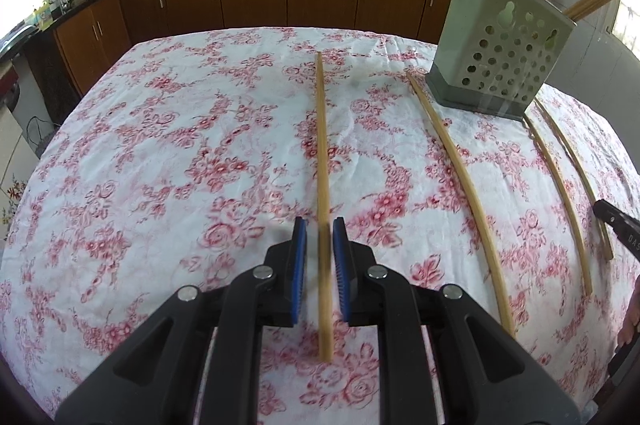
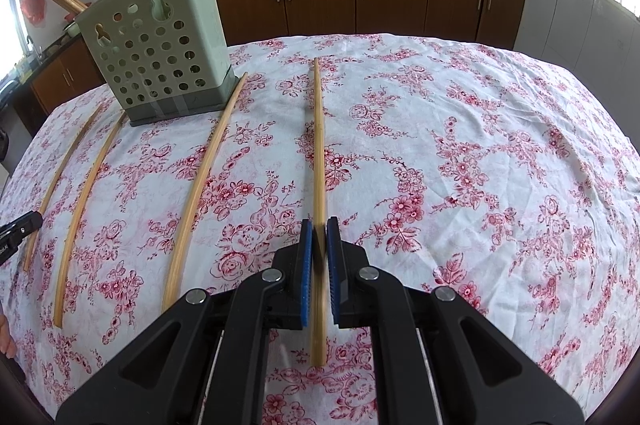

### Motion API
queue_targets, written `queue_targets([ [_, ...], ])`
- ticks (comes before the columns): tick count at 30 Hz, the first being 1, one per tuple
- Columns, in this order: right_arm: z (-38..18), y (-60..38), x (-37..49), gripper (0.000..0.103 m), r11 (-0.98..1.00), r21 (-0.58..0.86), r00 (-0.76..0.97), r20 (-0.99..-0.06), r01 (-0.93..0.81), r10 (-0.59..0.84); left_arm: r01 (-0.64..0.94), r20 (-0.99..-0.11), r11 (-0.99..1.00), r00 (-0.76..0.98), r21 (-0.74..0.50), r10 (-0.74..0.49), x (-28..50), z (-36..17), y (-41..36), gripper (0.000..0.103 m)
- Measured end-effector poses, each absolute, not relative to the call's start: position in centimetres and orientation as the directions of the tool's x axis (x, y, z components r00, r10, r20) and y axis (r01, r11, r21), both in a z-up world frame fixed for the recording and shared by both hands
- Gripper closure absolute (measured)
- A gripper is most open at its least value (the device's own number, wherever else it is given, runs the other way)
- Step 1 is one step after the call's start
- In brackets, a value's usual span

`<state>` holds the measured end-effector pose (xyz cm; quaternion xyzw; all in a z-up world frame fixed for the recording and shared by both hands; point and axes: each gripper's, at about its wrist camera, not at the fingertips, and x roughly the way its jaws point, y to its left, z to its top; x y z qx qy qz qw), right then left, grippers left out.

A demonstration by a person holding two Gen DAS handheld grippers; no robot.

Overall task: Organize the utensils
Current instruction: 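Grasp one chopstick with the left tool while the right tool grasps another, then lift both chopsticks and carry them above the green holder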

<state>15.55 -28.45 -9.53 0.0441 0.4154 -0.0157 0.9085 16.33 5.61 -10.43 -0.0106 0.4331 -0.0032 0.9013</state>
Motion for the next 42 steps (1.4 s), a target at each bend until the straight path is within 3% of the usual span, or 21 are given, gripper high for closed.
queue_targets([
  [8,-8.7,-29.0,15.4,0.095,0.997,0.064,0.664,-0.748,0.048,0.016,0.026,-0.777,1.0,0.629,0.008,-0.01,15.9,-9.8,5.1,0.095],
  [21,2.9,-28.9,12.7,0.095,0.994,0.108,0.873,-0.485,0.009,0.045,0.078,-0.536,0.992,0.835,-0.104,-0.121,14.1,3.3,5.8,0.095],
  [31,6.7,-28.3,12.8,0.095,0.989,0.142,0.916,-0.388,-0.045,0.097,0.12,-0.481,0.988,0.863,-0.098,-0.152,14.4,7.1,4.9,0.095],
  [42,14.8,-26.7,12.3,0.095,0.963,0.208,0.971,-0.128,-0.174,0.203,0.24,-0.276,0.962,0.923,-0.129,-0.267,12.7,14.9,1.3,0.095],
])
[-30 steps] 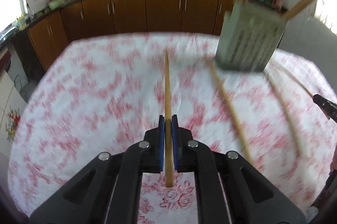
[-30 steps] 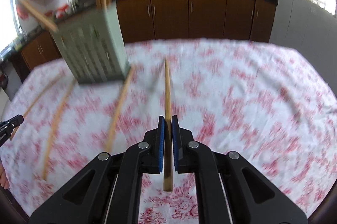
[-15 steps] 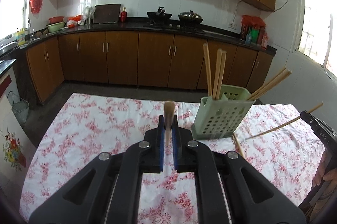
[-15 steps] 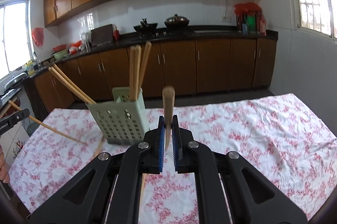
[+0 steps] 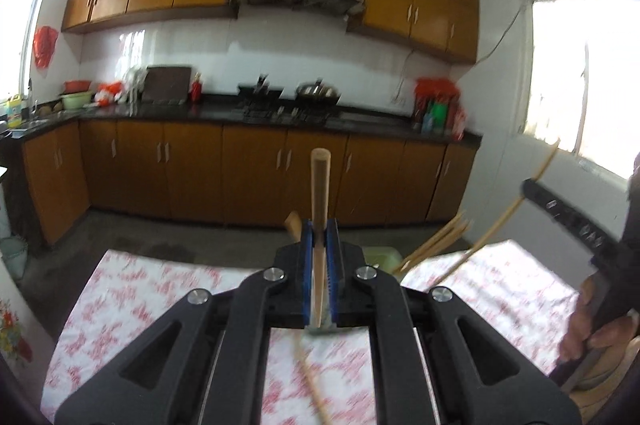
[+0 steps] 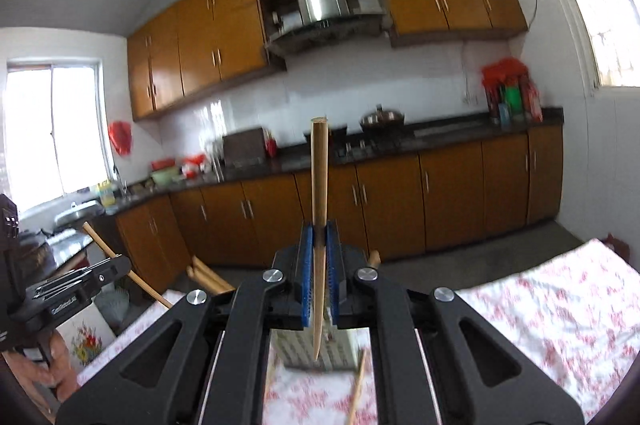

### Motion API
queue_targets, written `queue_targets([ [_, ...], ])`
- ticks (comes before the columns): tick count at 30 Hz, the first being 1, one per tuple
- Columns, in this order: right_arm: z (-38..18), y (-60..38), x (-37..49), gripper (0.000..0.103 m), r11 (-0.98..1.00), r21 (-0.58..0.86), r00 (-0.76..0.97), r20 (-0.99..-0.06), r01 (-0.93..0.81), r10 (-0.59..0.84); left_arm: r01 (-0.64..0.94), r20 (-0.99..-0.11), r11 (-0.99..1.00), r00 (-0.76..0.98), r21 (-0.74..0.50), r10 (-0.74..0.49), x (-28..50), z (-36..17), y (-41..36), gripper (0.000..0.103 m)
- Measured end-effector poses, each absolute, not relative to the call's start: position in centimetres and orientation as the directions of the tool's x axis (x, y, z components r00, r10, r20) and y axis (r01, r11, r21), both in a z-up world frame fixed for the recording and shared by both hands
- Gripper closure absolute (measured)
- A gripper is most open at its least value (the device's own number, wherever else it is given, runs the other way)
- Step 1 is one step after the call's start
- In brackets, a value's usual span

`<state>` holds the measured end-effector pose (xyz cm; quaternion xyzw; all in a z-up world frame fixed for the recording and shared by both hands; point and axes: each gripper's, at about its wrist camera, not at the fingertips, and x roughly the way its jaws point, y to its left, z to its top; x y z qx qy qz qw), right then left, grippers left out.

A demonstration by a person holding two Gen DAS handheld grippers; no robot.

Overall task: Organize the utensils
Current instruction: 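Lift both chopsticks and carry them above the green holder, then open both tools to drop the chopsticks into the green holder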

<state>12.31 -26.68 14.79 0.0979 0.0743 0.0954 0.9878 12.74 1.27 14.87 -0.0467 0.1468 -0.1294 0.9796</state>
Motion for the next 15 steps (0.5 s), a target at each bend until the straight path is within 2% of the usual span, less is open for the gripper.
queue_targets([
  [5,15.7,-26.2,14.2,0.095,0.96,0.215,0.976,-0.077,-0.181,0.202,0.222,-0.152,0.965,0.958,-0.139,-0.243,13.7,17.5,-0.7,0.095],
  [8,15.2,-25.7,15.5,0.095,0.968,0.191,0.983,-0.059,-0.162,0.176,0.211,-0.12,0.967,0.966,-0.143,-0.228,15.2,17.5,-1.7,0.095],
  [11,13.9,-25.4,16.9,0.095,0.976,0.166,0.986,-0.069,-0.139,0.152,0.2,-0.117,0.967,0.969,-0.158,-0.219,17.1,16.0,-2.6,0.095],
  [15,11.6,-24.8,18.6,0.095,0.977,0.168,0.977,-0.143,-0.131,0.156,0.195,-0.171,0.967,0.96,-0.166,-0.223,19.4,13.2,-3.1,0.095],
])
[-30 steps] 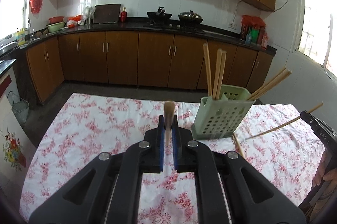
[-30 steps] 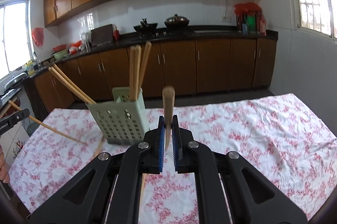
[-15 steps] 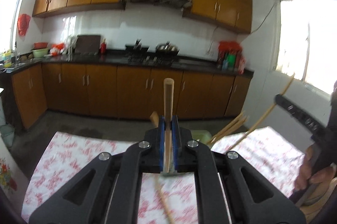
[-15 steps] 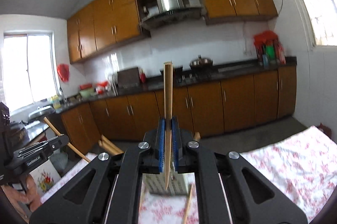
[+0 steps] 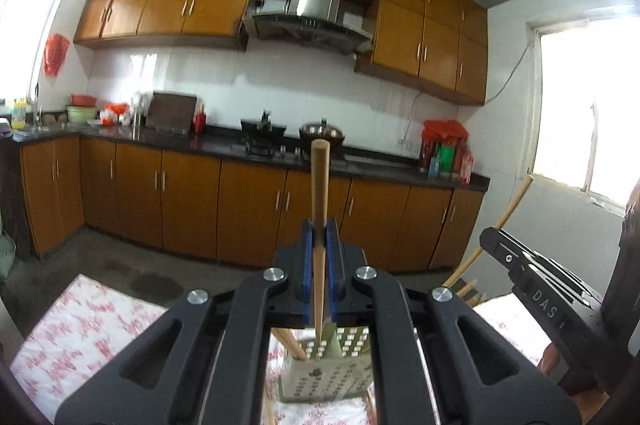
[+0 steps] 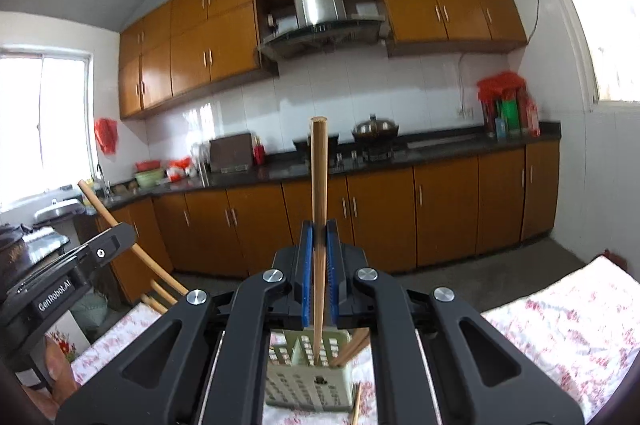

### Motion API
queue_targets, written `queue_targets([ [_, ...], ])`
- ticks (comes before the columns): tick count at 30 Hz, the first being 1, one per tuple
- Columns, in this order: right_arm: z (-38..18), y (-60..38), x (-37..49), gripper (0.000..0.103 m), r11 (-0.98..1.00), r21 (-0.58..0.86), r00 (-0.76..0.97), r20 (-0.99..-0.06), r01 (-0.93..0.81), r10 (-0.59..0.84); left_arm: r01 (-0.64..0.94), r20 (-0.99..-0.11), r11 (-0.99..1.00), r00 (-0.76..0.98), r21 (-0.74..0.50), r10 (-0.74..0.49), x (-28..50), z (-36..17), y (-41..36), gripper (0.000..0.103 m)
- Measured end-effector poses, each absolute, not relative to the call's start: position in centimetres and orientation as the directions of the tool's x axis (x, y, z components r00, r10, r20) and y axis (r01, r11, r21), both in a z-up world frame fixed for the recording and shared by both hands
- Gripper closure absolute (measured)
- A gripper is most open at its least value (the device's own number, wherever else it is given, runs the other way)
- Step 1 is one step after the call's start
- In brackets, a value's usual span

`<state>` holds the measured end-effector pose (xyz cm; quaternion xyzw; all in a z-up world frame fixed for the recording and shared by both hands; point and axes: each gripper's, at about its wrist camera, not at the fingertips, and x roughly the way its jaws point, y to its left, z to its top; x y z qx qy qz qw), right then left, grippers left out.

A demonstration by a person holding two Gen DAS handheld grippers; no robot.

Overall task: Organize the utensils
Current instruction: 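Open both tools to drop the chopsticks into the green holder, then move both tools back down to the last loose chopsticks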

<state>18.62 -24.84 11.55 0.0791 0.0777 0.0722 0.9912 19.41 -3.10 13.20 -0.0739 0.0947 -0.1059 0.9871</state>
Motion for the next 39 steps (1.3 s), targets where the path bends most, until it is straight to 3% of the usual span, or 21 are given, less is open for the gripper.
queue_targets([
  [4,10.0,-24.7,19.0,0.094,0.975,0.172,0.963,-0.205,-0.143,0.177,0.189,-0.239,0.967,0.944,-0.172,-0.227,20.9,10.8,-3.0,0.095],
  [8,10.6,-25.3,17.6,0.067,0.976,0.174,0.968,-0.189,-0.134,0.167,0.188,-0.237,0.965,0.944,-0.181,-0.228,20.4,10.7,-2.4,0.083],
  [9,11.0,-25.6,16.9,0.067,0.975,0.177,0.97,-0.18,-0.134,0.166,0.189,-0.23,0.965,0.946,-0.182,-0.229,20.1,10.9,-2.1,0.076],
  [13,11.7,-26.5,14.6,0.065,0.978,0.178,0.975,-0.171,-0.111,0.142,0.184,-0.212,0.963,0.951,-0.195,-0.225,17.6,11.5,-0.2,0.067],
  [16,10.3,-27.7,12.7,0.06,0.982,0.178,0.967,-0.228,-0.07,0.11,0.164,-0.251,0.969,0.945,-0.187,-0.208,15.5,10.4,1.2,0.061],
  [19,6.8,-27.8,13.0,0.059,0.987,0.152,0.924,-0.367,-0.053,0.107,0.114,-0.356,0.983,0.921,-0.144,-0.159,14.5,7.1,2.2,0.058],
  [21,2.6,-27.5,13.7,0.061,0.986,0.151,0.859,-0.494,-0.065,0.133,0.099,-0.436,0.988,0.889,-0.121,-0.142,14.3,4.0,2.5,0.059],
  [23,-1.6,-26.6,14.1,0.076,0.979,0.183,0.778,-0.6,-0.092,0.185,0.097,-0.536,0.988,0.831,-0.122,-0.147,14.5,0.3,2.8,0.059],
  [26,-5.9,-24.7,14.6,0.077,0.971,0.205,0.687,-0.69,-0.121,0.231,0.096,-0.62,0.987,0.769,-0.13,-0.156,14.6,-3.2,2.6,0.061],
  [33,-9.1,-22.0,15.9,0.078,0.979,0.16,0.616,-0.761,-0.125,0.203,0.153,-0.728,0.982,0.66,-0.111,-0.186,14.8,-8.0,-0.4,0.061],
  [35,-9.5,-22.5,16.1,0.095,0.985,0.138,0.619,-0.766,-0.102,0.171,0.162,-0.746,0.982,0.642,-0.096,-0.179,15.0,-8.9,-1.2,0.061],
  [36,-9.6,-22.7,16.1,0.095,0.988,0.127,0.621,-0.769,-0.09,0.156,0.161,-0.752,0.983,0.636,-0.091,-0.174,15.2,-9.1,-1.4,0.062],
  [39,-9.5,-24.2,16.1,0.096,0.991,0.127,0.628,-0.768,-0.048,0.128,0.159,-0.775,0.985,0.613,-0.067,-0.152,15.8,-9.7,-2.5,0.075],
])
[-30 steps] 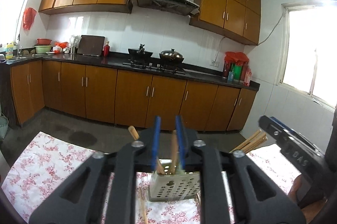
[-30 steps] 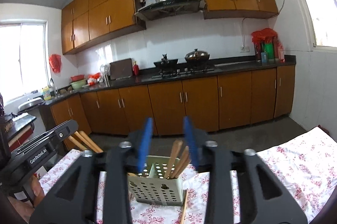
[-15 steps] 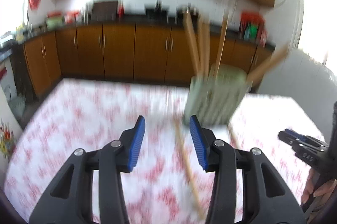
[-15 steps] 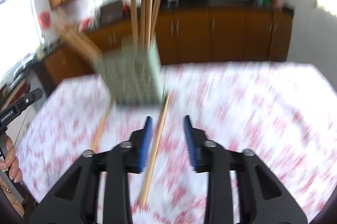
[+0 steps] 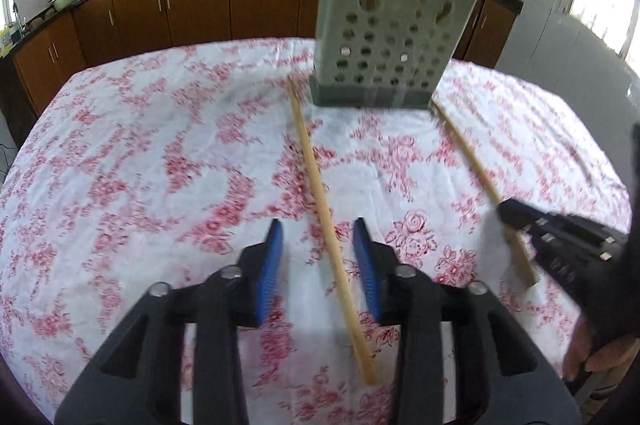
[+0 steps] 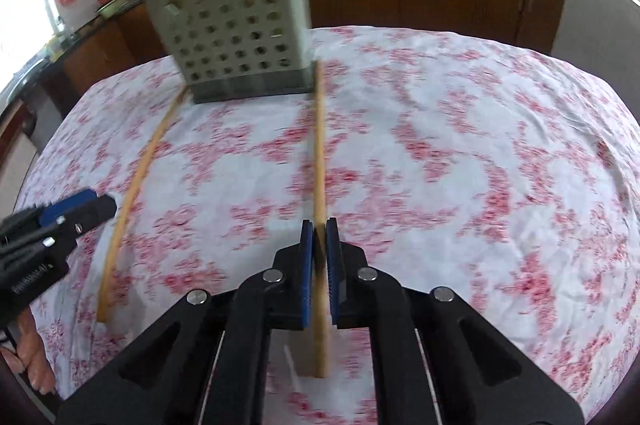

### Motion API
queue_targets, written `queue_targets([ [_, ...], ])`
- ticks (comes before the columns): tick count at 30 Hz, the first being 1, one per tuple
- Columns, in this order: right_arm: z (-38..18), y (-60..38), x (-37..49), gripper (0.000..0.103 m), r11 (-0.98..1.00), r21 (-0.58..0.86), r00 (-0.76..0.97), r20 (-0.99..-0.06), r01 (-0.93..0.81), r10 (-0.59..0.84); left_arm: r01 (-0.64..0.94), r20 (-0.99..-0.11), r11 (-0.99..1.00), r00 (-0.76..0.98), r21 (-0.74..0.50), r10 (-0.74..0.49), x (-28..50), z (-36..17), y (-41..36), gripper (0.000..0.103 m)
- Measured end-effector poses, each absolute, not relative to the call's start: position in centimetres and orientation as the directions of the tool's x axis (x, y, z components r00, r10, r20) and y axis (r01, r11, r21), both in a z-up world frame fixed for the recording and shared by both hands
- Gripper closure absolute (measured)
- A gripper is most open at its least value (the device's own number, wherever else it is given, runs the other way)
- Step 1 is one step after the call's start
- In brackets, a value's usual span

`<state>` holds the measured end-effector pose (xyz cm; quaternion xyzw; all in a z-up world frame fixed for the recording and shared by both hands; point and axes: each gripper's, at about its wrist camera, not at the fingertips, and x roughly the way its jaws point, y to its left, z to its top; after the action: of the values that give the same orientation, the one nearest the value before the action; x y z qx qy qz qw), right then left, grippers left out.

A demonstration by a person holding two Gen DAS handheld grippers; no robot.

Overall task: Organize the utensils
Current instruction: 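Move both tools back down to the last loose chopsticks, then grasp one chopstick with the left tool while the right tool grasps another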

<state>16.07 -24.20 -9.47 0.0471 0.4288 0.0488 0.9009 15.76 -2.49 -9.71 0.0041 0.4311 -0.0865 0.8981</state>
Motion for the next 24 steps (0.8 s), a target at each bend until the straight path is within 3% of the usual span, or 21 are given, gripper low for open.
queue_targets([
  [5,-9.5,-25.8,15.6,0.096,0.992,0.126,0.636,-0.765,-0.014,0.106,0.136,-0.787,0.99,0.607,-0.037,-0.113,16.6,-10.7,-2.8,0.093],
  [17,-9.5,-26.1,16.9,0.095,0.998,0.064,0.656,-0.753,-0.004,0.051,-0.004,-0.785,1.0,0.619,-0.005,-0.001,19.7,-10.2,3.3,0.093],
  [24,-9.5,-26.5,17.7,0.095,0.997,0.068,0.657,-0.753,0.021,0.038,0.001,-0.773,1.0,0.635,-0.017,-0.014,19.8,-10.2,3.7,0.092],
])
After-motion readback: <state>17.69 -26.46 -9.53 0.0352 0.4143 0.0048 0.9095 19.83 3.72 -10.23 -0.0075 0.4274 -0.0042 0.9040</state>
